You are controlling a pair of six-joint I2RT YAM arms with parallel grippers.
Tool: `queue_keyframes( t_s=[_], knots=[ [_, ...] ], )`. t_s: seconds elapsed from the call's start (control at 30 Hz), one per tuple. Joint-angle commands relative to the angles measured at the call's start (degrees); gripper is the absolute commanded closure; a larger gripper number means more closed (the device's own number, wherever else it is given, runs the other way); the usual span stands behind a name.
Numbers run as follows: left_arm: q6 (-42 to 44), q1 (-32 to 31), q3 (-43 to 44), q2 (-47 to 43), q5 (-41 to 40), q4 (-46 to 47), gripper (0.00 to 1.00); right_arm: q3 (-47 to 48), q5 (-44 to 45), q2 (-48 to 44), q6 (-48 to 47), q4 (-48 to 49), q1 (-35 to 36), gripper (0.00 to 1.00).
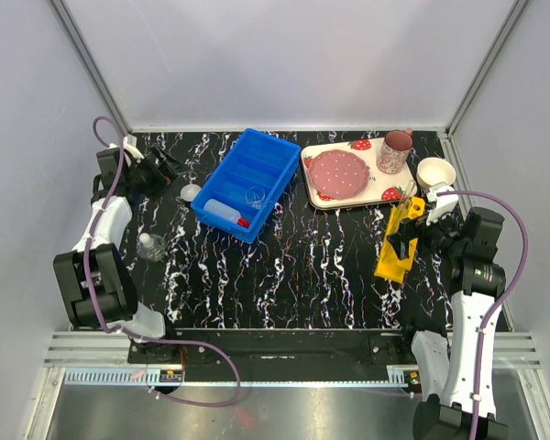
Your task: Organize the chemistry lab equipment
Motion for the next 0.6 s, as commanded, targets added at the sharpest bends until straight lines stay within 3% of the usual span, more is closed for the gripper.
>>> queue_keyframes(
  t_s=[0.0, 0.27, 0.57],
  knots=[
    [-3.7, 2.2, -0.5, 3.0, 6.3, 6.5, 0.01, 0.0, -1.3, 0.1, -0.7, 1.2, -0.3, 0.0],
    [-1.1, 2.8, 3.3, 12.1, 0.7, 3.0, 0.05, 0.0, -1.3, 0.2, -0.7, 1.2, -0.3, 0.0],
    [0.6, 2.6, 8.1, 20.2, -2.6, -0.6, 0.21, -0.1, -1.3, 0.5, -0.8, 1.2, -0.3, 0.0]
  ],
)
